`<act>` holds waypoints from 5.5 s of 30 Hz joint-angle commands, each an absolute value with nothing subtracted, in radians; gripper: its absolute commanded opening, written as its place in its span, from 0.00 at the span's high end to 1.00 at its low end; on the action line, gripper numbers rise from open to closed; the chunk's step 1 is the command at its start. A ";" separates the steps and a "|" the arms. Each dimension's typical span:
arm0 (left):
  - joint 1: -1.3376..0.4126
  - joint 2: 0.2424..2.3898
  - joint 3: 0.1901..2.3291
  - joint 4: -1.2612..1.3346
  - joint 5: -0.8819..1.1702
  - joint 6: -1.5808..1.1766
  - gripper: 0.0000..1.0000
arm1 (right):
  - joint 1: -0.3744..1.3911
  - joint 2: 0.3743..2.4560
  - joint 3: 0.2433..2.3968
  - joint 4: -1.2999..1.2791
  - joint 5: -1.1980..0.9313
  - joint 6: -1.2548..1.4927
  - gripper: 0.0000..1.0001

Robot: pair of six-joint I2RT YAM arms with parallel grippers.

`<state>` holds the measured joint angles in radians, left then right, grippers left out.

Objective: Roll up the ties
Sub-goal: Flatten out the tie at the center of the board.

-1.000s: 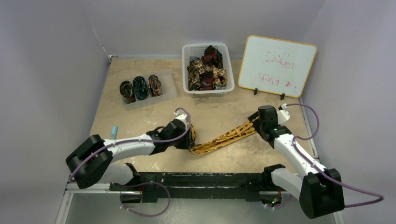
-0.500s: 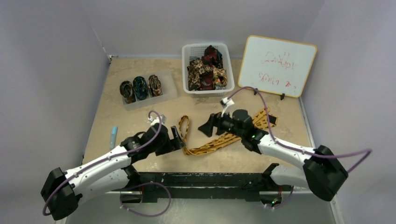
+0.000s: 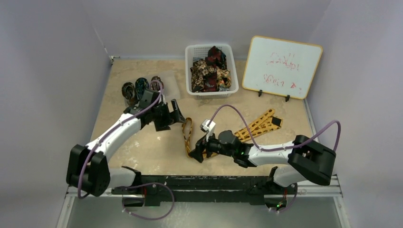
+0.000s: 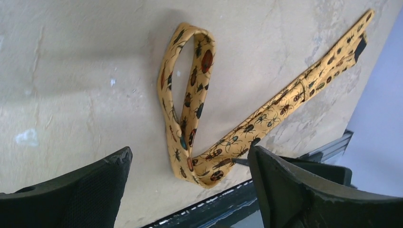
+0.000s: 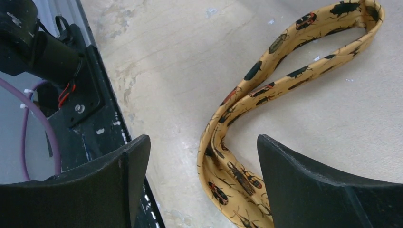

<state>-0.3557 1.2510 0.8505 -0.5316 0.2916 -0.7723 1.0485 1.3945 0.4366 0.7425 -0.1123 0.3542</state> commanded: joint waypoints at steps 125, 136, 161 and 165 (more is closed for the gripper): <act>-0.454 0.746 0.834 -1.112 -0.046 -1.085 0.20 | 1.354 1.805 0.733 0.933 -0.088 0.033 0.34; -0.454 0.746 0.839 -1.127 -0.053 -1.088 0.19 | 1.377 1.901 0.757 0.941 0.127 0.005 0.35; -0.453 0.728 0.847 -1.127 -0.057 -1.085 0.19 | 1.381 1.886 0.758 0.891 0.041 0.037 0.11; -0.454 0.732 0.852 -1.126 -0.056 -1.083 0.19 | 1.381 1.931 0.775 0.875 0.022 0.034 0.16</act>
<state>-0.4519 0.7364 0.8043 -1.1248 -0.0490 -1.0885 1.3792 1.9068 0.7387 0.8726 0.0566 0.0231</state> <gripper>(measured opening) 0.806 0.874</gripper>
